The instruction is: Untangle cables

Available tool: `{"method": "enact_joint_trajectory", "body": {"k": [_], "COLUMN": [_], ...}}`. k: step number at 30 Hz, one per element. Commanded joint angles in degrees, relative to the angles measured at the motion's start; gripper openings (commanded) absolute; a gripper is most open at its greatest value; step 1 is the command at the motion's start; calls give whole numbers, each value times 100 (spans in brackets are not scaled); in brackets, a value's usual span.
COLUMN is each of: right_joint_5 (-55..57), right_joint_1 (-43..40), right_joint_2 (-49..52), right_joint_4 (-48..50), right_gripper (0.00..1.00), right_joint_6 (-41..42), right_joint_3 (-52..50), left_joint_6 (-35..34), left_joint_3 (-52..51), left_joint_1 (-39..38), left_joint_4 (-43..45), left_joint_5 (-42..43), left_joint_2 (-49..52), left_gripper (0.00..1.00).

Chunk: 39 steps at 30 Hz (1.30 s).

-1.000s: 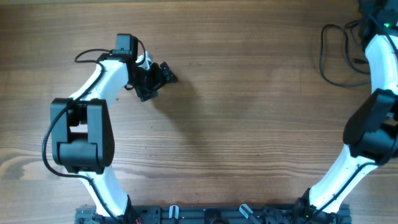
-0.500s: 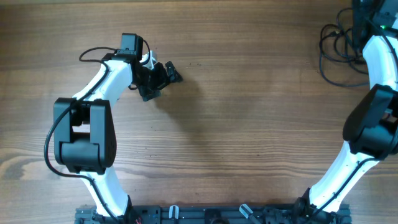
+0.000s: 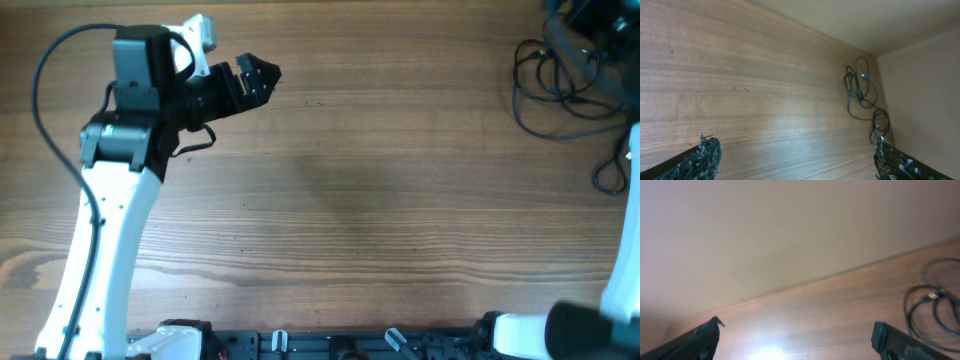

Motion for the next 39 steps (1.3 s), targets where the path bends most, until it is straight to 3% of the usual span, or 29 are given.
{"method": "enact_joint_trajectory", "body": {"k": [1, 7, 16, 24, 28, 31, 39], "right_joint_5": [-238, -94, 26, 59, 129, 131, 695], "right_joint_1": [763, 1648, 1663, 1663, 1681, 1681, 1681], "right_joint_2": [-737, -1534, -1460, -1237, -1419, -2035, -4614], "right_joint_4": [-629, -1458, -2686, -2815, -2221, -1102, 1899], "right_gripper": [100, 100, 100, 100, 100, 100, 100], "right_joint_6": [-1700, -1696, -1788, -2015, -2022, -2024, -2002], "right_joint_3": [11, 11, 11, -81, -802, -1993, -5613], "left_joint_6": [133, 133, 133, 133, 133, 133, 133], "left_joint_3": [52, 46, 46, 46, 46, 46, 46], "left_joint_1": [-22, -22, -22, -22, -22, -22, -22], "left_joint_4": [-17, -17, -17, -17, -17, -20, -17], "left_joint_5": [-76, -76, -76, -76, -76, -76, -76], "left_joint_2": [-170, -160, -160, -160, -160, -160, -160], "left_gripper": [100, 100, 100, 100, 100, 100, 100]}}
